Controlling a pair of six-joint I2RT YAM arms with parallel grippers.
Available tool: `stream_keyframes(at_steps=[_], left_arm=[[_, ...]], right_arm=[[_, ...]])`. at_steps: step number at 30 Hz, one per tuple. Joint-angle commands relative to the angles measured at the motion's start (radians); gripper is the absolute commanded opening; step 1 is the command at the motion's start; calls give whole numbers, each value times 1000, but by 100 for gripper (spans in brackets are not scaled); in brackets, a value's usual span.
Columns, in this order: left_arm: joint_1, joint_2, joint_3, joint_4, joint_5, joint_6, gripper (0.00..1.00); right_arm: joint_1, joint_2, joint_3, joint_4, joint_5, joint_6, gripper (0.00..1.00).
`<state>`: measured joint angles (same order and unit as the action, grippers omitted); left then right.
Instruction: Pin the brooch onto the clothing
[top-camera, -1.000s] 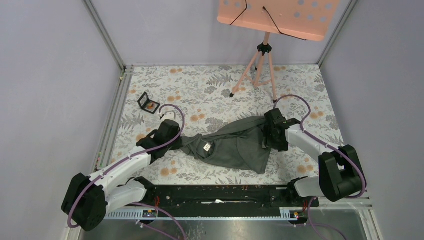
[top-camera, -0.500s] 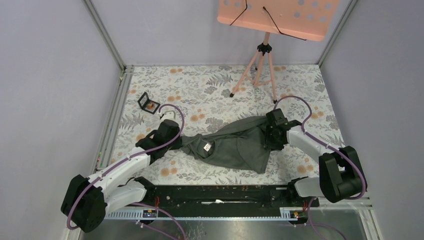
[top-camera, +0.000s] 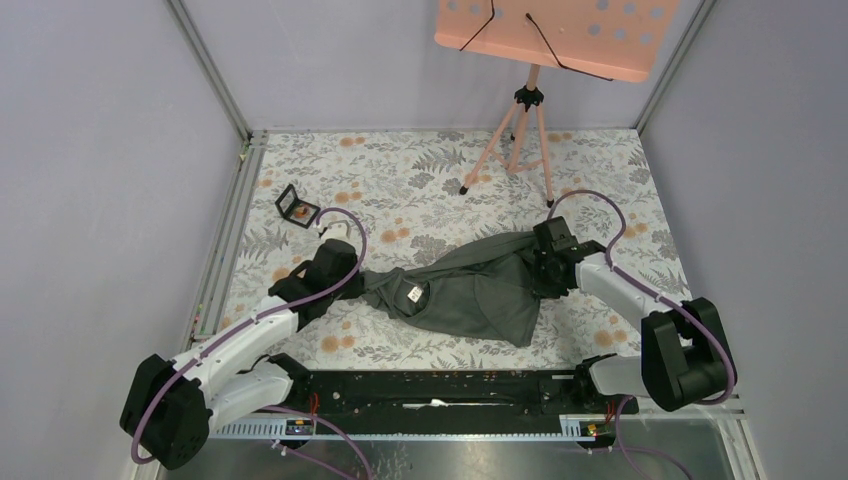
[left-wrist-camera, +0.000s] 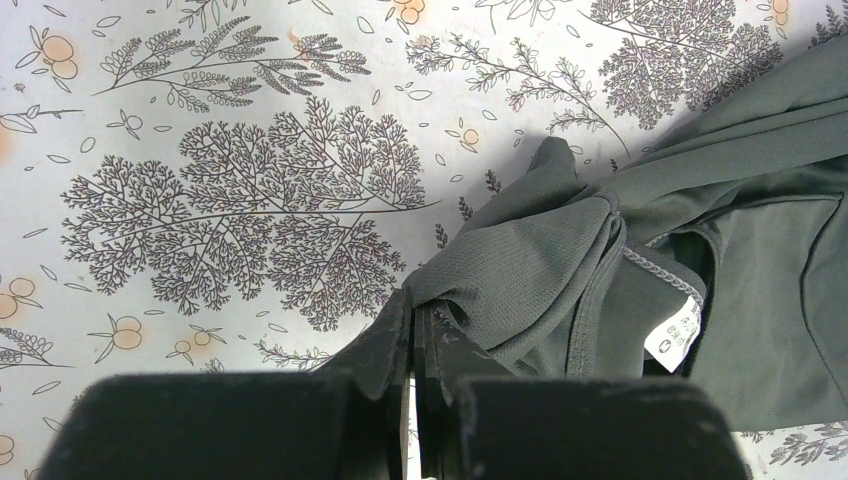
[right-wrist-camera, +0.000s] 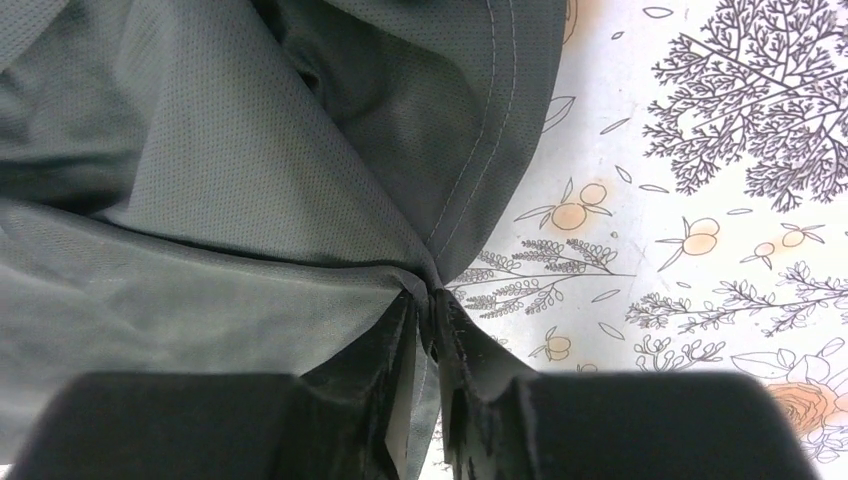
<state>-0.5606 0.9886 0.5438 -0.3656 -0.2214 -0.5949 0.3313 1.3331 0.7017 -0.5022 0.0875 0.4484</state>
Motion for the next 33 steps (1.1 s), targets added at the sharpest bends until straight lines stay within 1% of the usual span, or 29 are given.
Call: stream_keyframes(at_steps=[1, 3, 6, 11, 15, 20, 26, 30, 33], left_arm=[[7, -23, 25, 13, -3, 9, 0], [7, -29, 29, 9, -14, 9, 0], [7, -39, 41, 2, -41, 7, 0], [8, -50, 86, -24, -69, 17, 0], [13, -86, 173, -74, -147, 44, 0], [19, -137, 319, -99, -229, 114, 0], [21, -149, 538, -124, -287, 237, 0], [21, -190, 641, -57, -222, 356, 0], [21, -219, 721, -35, -106, 452, 0]], right_arm=[[-5, -56, 41, -46, 29, -2, 18], [-6, -78, 55, -74, 45, -5, 14], [-6, -124, 78, -113, 74, -18, 0], [-6, -192, 125, -180, 122, -39, 0], [-6, -242, 205, -245, 199, -67, 0], [-6, -300, 362, -312, 274, -106, 0], [-6, -373, 591, -287, 317, -157, 0], [-6, -440, 700, -206, 301, -195, 0], [-5, -480, 774, -152, 257, -227, 0]])
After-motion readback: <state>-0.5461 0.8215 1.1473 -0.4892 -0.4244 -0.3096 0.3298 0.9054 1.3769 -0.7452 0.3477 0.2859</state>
